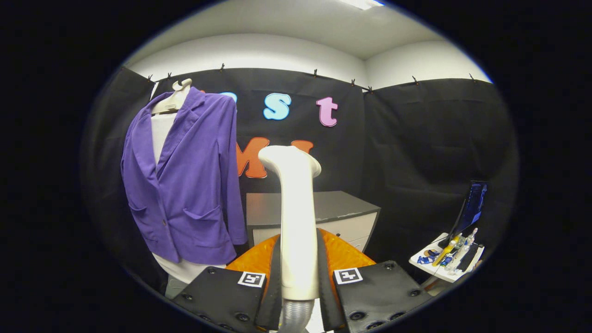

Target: Iron the clothes twice with a garment steamer, once on the left side and once on the right side.

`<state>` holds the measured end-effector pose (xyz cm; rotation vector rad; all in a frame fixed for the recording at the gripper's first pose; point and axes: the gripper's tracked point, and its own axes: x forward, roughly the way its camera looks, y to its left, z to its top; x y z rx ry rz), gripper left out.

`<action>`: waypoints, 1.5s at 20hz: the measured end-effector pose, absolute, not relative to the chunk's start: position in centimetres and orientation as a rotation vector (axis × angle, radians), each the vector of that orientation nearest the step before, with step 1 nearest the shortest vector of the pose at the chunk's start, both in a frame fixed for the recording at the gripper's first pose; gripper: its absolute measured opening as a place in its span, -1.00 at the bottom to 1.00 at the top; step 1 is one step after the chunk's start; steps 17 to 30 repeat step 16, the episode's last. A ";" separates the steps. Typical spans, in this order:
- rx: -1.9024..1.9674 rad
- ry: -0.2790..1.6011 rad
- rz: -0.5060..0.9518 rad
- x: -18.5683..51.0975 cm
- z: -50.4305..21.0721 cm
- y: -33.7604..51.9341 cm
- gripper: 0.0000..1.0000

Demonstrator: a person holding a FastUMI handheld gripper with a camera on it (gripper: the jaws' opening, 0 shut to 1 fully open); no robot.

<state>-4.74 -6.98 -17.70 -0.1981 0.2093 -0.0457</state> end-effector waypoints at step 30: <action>-0.146 0.111 -0.043 -4.2 -11.5 -9.2 -0.19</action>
